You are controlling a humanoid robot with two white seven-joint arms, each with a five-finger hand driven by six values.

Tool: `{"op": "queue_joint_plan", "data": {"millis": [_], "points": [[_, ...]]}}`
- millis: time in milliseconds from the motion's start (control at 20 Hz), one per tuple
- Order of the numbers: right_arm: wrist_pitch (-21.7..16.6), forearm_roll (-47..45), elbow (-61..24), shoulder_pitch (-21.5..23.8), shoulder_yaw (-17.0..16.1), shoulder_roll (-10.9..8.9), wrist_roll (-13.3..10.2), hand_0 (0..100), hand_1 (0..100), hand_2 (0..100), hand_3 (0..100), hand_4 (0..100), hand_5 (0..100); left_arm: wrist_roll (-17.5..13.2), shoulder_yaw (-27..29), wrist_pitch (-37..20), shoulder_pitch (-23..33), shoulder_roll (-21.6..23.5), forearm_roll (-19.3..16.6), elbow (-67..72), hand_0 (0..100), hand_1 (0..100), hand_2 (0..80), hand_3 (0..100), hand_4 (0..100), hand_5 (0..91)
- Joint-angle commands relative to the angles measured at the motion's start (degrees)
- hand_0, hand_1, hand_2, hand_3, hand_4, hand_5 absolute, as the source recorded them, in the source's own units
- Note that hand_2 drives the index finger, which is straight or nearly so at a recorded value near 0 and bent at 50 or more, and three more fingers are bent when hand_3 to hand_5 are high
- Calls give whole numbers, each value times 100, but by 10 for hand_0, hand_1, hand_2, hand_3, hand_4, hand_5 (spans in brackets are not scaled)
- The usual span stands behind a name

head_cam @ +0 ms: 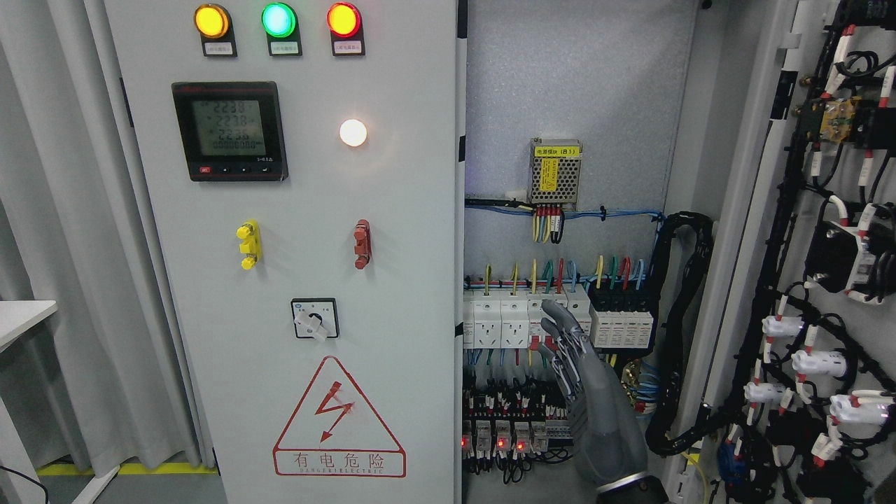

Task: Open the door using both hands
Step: 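Raise the right hand up into the open cabinet toward the closed door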

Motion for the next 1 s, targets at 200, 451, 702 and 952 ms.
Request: {"op": "queue_joint_plan", "data": {"millis": [200, 451, 702, 952], "points": [[115, -543, 1141, -918, 55, 17, -7, 219, 0, 0, 0, 0, 0, -2, 4, -2, -197, 26, 0, -121, 289, 0, 28, 29, 34, 0], [115, -613, 1546, -1208, 354, 17, -6, 219, 0, 0, 0, 0, 0, -2, 4, -2, -197, 34, 0, -121, 290, 0, 28, 28, 34, 0], [124, -913, 1880, -1419, 424, 17, 2, 219, 0, 0, 0, 0, 0, -2, 4, -2, -197, -9, 0, -121, 290, 0, 28, 28, 34, 0], [141, -913, 2162, -1718, 451, 17, 37, 219, 0, 0, 0, 0, 0, -2, 4, -2, -197, 61, -9, -121, 290, 0, 28, 28, 34, 0]]}}
